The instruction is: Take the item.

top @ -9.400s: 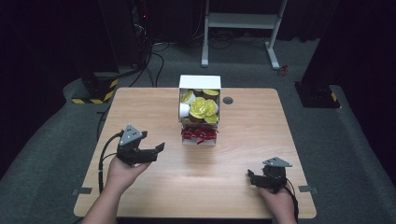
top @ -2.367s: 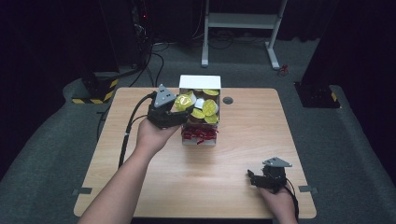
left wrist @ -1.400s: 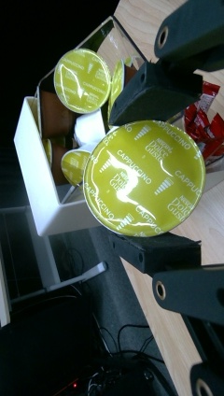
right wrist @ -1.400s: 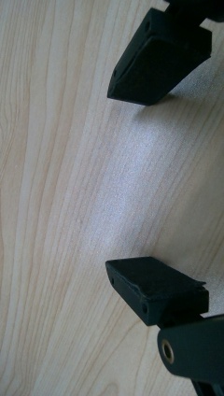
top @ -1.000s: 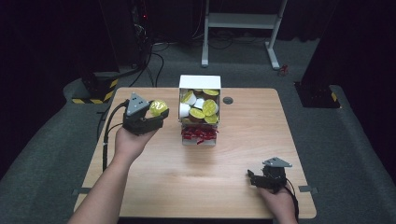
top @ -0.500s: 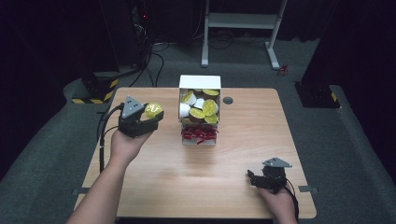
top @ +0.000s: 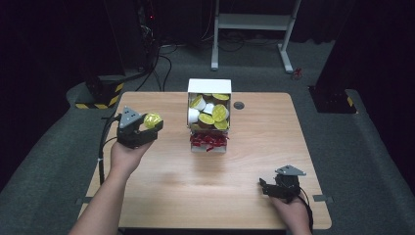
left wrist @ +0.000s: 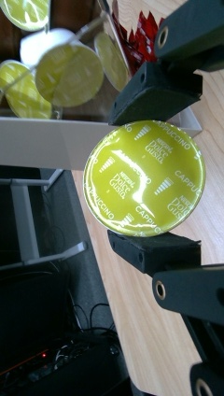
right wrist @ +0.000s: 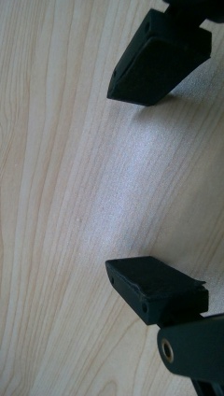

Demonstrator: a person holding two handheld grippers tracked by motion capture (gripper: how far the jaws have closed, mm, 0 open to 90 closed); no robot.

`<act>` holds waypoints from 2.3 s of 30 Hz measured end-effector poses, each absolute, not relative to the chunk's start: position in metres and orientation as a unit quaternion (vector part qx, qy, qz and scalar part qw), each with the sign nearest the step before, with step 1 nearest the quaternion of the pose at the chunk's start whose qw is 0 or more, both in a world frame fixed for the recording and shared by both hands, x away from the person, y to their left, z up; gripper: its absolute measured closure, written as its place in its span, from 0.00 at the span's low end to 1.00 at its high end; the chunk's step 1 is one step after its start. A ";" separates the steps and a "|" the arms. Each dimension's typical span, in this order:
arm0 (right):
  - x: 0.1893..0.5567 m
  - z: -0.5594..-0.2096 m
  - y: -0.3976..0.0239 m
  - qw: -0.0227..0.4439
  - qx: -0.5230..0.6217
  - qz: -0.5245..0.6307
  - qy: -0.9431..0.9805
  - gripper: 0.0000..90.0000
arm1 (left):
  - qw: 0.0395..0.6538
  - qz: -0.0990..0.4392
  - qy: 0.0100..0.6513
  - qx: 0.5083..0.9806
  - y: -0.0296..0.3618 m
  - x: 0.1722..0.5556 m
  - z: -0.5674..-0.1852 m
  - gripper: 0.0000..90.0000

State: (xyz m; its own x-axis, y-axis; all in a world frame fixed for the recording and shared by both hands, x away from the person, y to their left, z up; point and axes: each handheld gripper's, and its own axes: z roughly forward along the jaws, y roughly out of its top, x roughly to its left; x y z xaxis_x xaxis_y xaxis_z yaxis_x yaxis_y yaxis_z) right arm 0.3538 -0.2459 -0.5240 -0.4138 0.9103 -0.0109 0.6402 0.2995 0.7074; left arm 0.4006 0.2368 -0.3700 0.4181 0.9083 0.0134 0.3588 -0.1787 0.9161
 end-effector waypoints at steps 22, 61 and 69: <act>0.354 -0.524 -0.246 0.211 0.498 0.319 0.778 0.18 | 0.438 0.271 0.487 0.705 0.256 0.397 -0.419 0.44; 0.354 -0.524 -0.246 0.211 0.498 0.319 0.778 0.18 | 0.406 0.259 0.505 0.716 0.236 0.428 -0.453 0.44; 0.354 -0.524 -0.246 0.211 0.498 0.319 0.778 0.18 | 0.403 0.254 0.515 0.713 0.237 0.450 -0.459 0.44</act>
